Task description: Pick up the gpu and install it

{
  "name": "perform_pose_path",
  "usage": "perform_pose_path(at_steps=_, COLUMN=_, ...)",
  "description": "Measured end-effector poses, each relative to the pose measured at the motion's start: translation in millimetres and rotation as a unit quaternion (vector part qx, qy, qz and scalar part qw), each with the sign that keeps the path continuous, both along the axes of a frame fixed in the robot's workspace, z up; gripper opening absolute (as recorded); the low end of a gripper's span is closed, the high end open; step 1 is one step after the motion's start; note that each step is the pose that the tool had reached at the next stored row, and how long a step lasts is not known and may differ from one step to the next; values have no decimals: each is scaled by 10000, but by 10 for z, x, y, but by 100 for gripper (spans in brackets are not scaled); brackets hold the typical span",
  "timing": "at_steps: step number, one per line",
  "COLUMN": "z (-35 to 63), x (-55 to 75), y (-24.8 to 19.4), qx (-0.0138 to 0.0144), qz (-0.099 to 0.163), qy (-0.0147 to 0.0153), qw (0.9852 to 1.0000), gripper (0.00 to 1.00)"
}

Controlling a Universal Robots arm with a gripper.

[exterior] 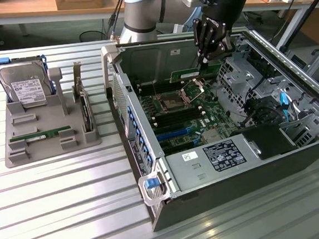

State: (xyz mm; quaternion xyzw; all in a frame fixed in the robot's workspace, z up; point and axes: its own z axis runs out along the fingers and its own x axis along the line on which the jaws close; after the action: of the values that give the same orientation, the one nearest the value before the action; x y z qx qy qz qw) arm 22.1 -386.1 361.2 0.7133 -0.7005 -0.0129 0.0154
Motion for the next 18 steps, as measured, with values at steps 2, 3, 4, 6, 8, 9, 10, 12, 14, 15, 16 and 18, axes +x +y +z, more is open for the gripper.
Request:
perform_pose_path(at_steps=2, z=-6, x=0, y=0, qx=0, qz=0, qy=0, qw=10000, gripper=12)
perform_pose_path(at_steps=3, z=-8, x=0, y=0, qx=0, qz=0, qy=0, qw=10000, gripper=12)
perform_pose_path(at_steps=4, z=-9, x=0, y=0, qx=0, qz=0, qy=0, qw=10000, gripper=12)
perform_pose_path(at_steps=6, z=-13, x=0, y=0, qx=0, qz=0, qy=0, qw=10000, gripper=12)
perform_pose_path(at_steps=8, z=-17, x=0, y=0, qx=0, qz=0, qy=0, qw=10000, gripper=12)
perform_pose_path(at_steps=9, z=-18, x=0, y=0, qx=0, qz=0, qy=0, qw=10000, gripper=12)
perform_pose_path(at_steps=10, z=-19, x=0, y=0, qx=0, qz=0, qy=0, qw=10000, gripper=12)
perform_pose_path(at_steps=12, z=-23, x=0, y=0, qx=0, qz=0, qy=0, qw=10000, gripper=12)
perform_pose_path(at_steps=14, z=-27, x=0, y=0, qx=0, qz=0, qy=0, qw=10000, gripper=12)
perform_pose_path(at_steps=15, z=-30, x=0, y=0, qx=0, qz=0, qy=0, qw=10000, gripper=12)
perform_pose_path(at_steps=16, z=-32, x=0, y=0, qx=0, qz=0, qy=0, qw=10000, gripper=12)
perform_pose_path(at_steps=18, z=-35, x=0, y=0, qx=0, qz=0, qy=0, qw=10000, gripper=12)
